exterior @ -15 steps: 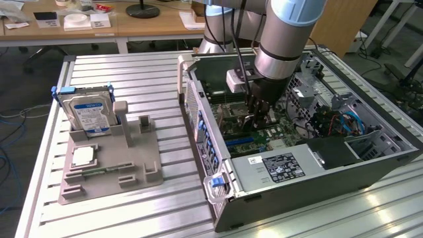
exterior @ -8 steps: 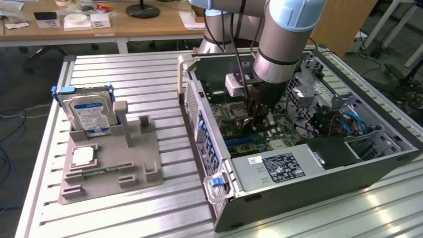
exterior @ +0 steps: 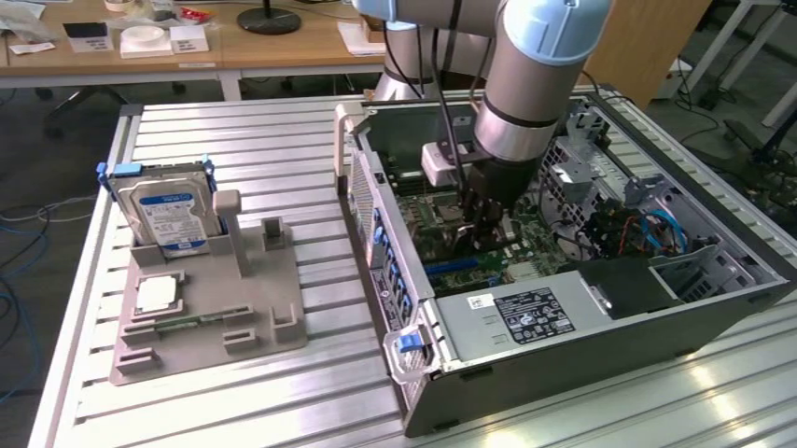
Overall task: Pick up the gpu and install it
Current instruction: 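Insert the gpu into the slot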
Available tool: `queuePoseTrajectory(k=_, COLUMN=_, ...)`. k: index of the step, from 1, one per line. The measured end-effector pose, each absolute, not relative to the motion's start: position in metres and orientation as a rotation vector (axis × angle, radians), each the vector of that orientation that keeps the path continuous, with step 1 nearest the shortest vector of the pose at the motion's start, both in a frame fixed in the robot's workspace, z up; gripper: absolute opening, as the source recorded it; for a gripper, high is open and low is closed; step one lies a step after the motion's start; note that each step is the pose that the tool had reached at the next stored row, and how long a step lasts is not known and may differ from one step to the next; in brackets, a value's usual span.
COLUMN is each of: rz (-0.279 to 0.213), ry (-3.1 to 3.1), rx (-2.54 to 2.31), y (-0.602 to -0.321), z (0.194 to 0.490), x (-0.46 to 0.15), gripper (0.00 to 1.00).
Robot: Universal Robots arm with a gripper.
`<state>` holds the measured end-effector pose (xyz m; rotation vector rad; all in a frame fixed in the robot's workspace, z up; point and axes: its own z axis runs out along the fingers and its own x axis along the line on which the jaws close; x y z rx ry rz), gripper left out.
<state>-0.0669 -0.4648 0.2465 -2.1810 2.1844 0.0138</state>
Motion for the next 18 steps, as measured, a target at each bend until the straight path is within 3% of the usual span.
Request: queuePoseTrajectory(k=18, rz=0.014, ry=2.184, rx=-2.181, y=-0.4657, z=0.2395, x=-0.0747, gripper=0.28)
